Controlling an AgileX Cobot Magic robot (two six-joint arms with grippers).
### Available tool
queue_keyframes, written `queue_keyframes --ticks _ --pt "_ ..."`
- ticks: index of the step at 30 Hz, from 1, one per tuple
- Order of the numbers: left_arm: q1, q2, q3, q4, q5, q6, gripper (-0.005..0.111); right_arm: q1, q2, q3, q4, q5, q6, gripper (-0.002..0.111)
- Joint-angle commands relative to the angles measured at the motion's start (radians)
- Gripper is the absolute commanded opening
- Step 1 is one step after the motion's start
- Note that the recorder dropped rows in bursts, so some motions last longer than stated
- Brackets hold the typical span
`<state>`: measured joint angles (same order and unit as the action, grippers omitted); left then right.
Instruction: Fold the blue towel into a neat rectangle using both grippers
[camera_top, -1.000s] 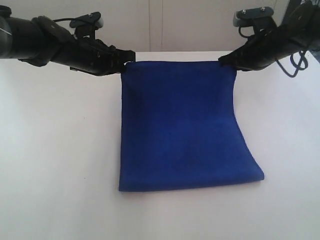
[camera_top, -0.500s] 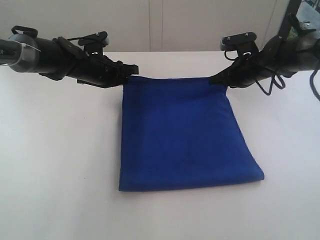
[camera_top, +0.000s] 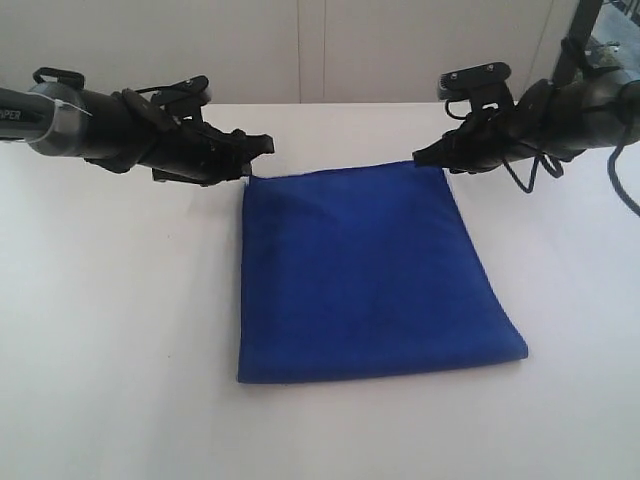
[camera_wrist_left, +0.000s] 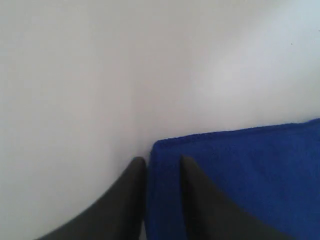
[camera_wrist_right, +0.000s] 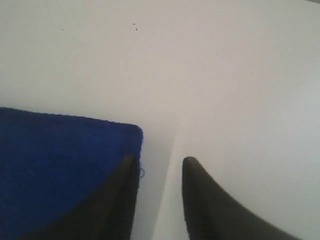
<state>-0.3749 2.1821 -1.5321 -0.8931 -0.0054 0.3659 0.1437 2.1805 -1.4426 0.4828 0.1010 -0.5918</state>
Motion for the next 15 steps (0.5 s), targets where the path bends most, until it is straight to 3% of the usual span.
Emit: queue_keyframes --ticks 1,4,7,9,11,12,15 --pt "0.002 -0.004 -0.005 -0.016 -0.005 -0.011 0.053 -0.001 -0.017 -0.004 -0.002 -0.004 0.001 0.039" --pt "0.006 -0.01 -0.005 -0.008 0.018 -0.005 0.059 -0.001 -0.065 -0.004 -0.002 0.039 0.04 0.039" --pt "0.029 -0.062 -0.005 0.048 0.154 0.0 0.057 -0.014 -0.158 -0.004 -0.007 0.227 0.043 0.032" --pt "0.051 -0.115 -0.005 0.091 0.284 0.0 0.043 -0.025 -0.228 -0.004 -0.008 0.35 0.044 0.017" --pt "0.064 -0.183 -0.005 0.145 0.429 0.006 0.017 -0.046 -0.297 -0.002 -0.008 0.454 0.044 0.0" --pt "0.064 -0.212 -0.005 0.178 0.474 0.006 0.004 -0.051 -0.325 -0.002 -0.012 0.499 0.049 0.0" --pt "0.064 -0.255 -0.005 0.216 0.552 0.004 0.0 -0.057 -0.364 0.001 -0.013 0.61 0.075 0.0"
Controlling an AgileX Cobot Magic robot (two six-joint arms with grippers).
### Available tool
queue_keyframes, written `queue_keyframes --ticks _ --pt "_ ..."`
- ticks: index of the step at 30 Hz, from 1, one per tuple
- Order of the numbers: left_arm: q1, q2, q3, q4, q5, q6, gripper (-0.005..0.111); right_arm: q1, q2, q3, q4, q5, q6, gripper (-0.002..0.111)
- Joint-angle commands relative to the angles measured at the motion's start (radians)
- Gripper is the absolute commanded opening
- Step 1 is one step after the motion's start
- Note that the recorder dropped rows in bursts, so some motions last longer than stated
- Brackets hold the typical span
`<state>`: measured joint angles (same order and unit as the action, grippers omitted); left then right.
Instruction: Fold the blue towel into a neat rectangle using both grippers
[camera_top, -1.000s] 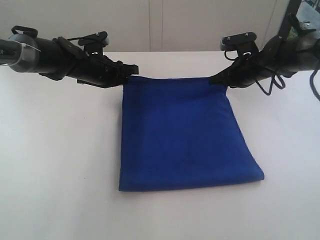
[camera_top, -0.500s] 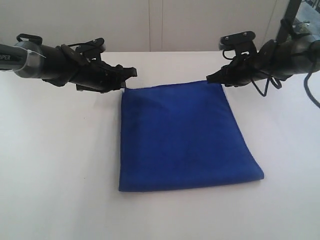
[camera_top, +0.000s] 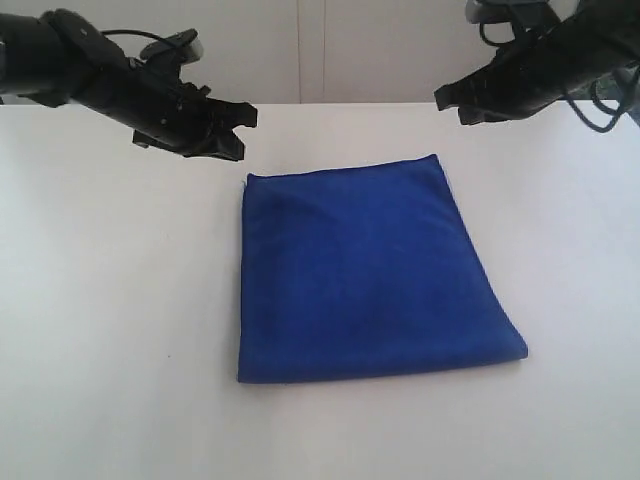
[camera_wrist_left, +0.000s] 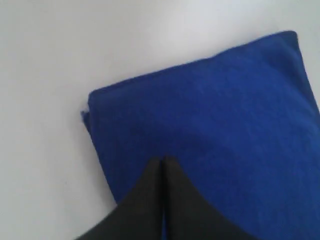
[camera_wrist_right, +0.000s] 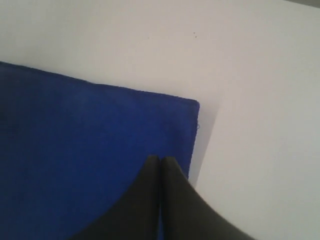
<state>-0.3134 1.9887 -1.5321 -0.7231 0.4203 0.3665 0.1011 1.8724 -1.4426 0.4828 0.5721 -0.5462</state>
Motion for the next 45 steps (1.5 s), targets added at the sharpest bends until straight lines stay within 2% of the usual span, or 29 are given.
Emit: queue_keyframes --ticks 1,4,7,14,23,29,36,45 --pt "0.003 -0.072 -0.005 0.046 0.154 0.001 0.0 -0.015 -0.067 0.004 -0.016 0.172 0.043 0.0" --pt "-0.004 -0.116 0.019 0.054 0.236 -0.008 0.0 -0.015 -0.107 0.048 -0.017 0.242 0.077 0.0" --pt "-0.048 -0.172 0.089 0.092 0.257 -0.008 0.0 -0.015 -0.173 0.149 -0.017 0.244 0.141 0.0" --pt "-0.165 -0.277 0.294 0.104 0.162 -0.006 0.0 -0.001 -0.364 0.428 -0.009 0.216 0.141 0.0" --pt "-0.298 -0.281 0.385 0.104 0.05 0.032 0.0 -0.001 -0.466 0.639 -0.009 0.118 0.141 0.0" --pt "-0.316 -0.277 0.385 0.104 0.002 0.032 0.0 -0.001 -0.466 0.666 -0.005 0.081 0.141 0.0" --pt "-0.316 -0.235 0.385 0.067 0.127 0.022 0.0 0.057 -0.416 0.666 0.011 0.114 0.134 0.0" --pt "-0.319 -0.207 0.385 0.099 0.122 0.024 0.0 0.098 -0.268 0.666 0.006 0.049 0.164 0.0"
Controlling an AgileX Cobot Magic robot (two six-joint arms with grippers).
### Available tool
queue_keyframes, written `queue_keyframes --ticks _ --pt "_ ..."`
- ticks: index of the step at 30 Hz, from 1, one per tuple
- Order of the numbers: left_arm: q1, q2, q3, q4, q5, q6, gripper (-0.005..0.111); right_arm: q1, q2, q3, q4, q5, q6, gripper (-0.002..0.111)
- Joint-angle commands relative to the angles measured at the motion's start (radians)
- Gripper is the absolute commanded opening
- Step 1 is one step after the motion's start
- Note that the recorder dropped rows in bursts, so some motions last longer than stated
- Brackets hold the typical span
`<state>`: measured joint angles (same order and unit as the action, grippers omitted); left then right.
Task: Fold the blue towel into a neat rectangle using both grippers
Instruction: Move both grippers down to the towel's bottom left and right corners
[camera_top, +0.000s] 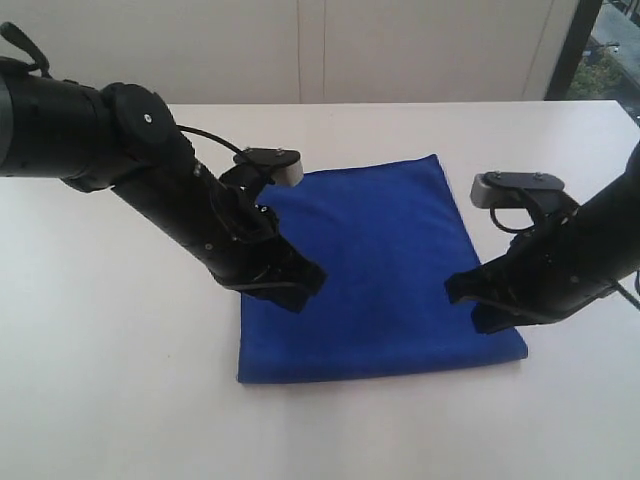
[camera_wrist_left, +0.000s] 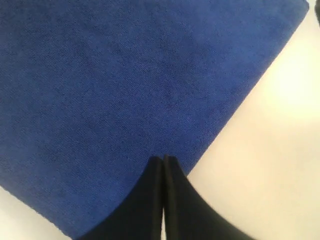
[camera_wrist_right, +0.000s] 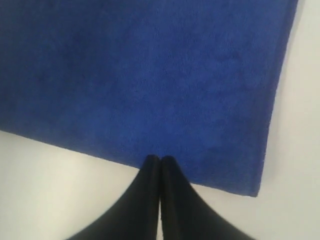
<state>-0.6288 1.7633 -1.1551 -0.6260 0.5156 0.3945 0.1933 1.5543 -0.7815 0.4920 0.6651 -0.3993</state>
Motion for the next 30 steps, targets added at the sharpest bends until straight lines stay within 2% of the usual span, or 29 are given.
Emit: queue_keyframes --ticks 1,6,10,18,23,30 --pt "-0.004 0.029 0.008 0.002 0.032 -0.004 0.0 0.006 0.062 0.005 -0.003 -0.062 0.017 0.0" --pt "-0.029 0.074 0.01 0.015 0.06 -0.004 0.0 0.006 0.089 0.005 -0.025 -0.119 0.022 0.0" --pt "-0.051 0.081 0.043 0.039 0.014 -0.004 0.0 0.006 0.089 0.004 -0.035 -0.124 0.022 0.0" --pt "-0.052 0.081 0.126 0.126 -0.033 -0.004 0.0 0.006 0.089 0.004 -0.039 -0.126 0.022 0.0" --pt "-0.052 0.081 0.148 0.217 -0.05 -0.004 0.0 0.006 0.089 0.004 -0.039 -0.124 0.022 0.0" --pt "-0.052 0.081 0.158 0.251 -0.068 -0.004 0.0 0.006 0.087 0.004 -0.041 -0.123 0.022 0.0"
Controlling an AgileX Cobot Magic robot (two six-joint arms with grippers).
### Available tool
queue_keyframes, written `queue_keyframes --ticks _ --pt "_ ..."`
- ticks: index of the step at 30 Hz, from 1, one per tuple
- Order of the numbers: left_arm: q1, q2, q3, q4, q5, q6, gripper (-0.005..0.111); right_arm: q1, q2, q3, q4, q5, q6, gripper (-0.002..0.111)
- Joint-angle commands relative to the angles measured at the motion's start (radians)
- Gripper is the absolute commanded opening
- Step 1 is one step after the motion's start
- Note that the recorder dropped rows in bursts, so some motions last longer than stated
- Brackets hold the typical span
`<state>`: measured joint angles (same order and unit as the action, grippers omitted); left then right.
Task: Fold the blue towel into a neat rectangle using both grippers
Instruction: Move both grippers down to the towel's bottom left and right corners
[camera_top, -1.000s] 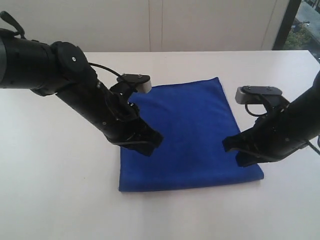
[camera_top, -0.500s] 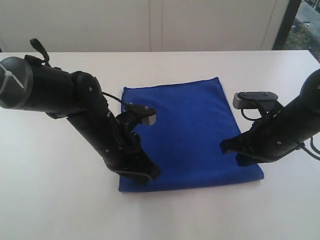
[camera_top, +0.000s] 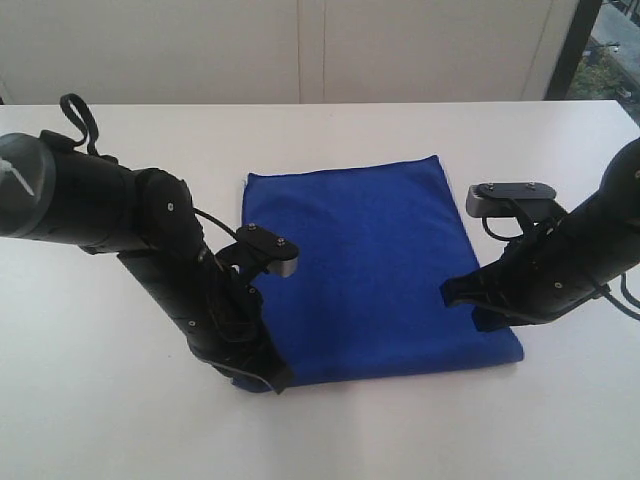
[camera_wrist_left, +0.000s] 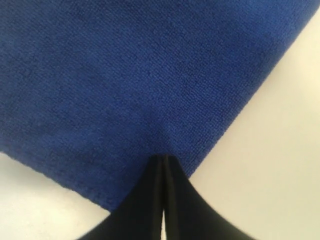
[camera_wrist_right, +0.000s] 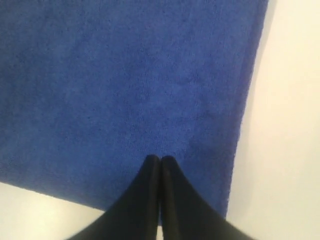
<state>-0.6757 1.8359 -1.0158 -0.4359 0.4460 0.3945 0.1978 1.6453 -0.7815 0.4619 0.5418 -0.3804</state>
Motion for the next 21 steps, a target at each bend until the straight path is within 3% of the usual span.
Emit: queue_keyframes --ticks 1,9,21 --pt "-0.005 0.009 0.019 0.067 0.002 -0.004 0.0 0.001 -0.006 0.004 -0.011 0.001 0.003 0.0" --pt "-0.005 0.009 0.019 0.229 0.023 -0.111 0.0 0.001 -0.016 0.004 -0.011 0.064 0.009 0.0" --pt "-0.005 0.009 0.019 0.232 0.025 -0.111 0.0 0.001 0.057 0.004 -0.036 0.075 0.022 0.0"
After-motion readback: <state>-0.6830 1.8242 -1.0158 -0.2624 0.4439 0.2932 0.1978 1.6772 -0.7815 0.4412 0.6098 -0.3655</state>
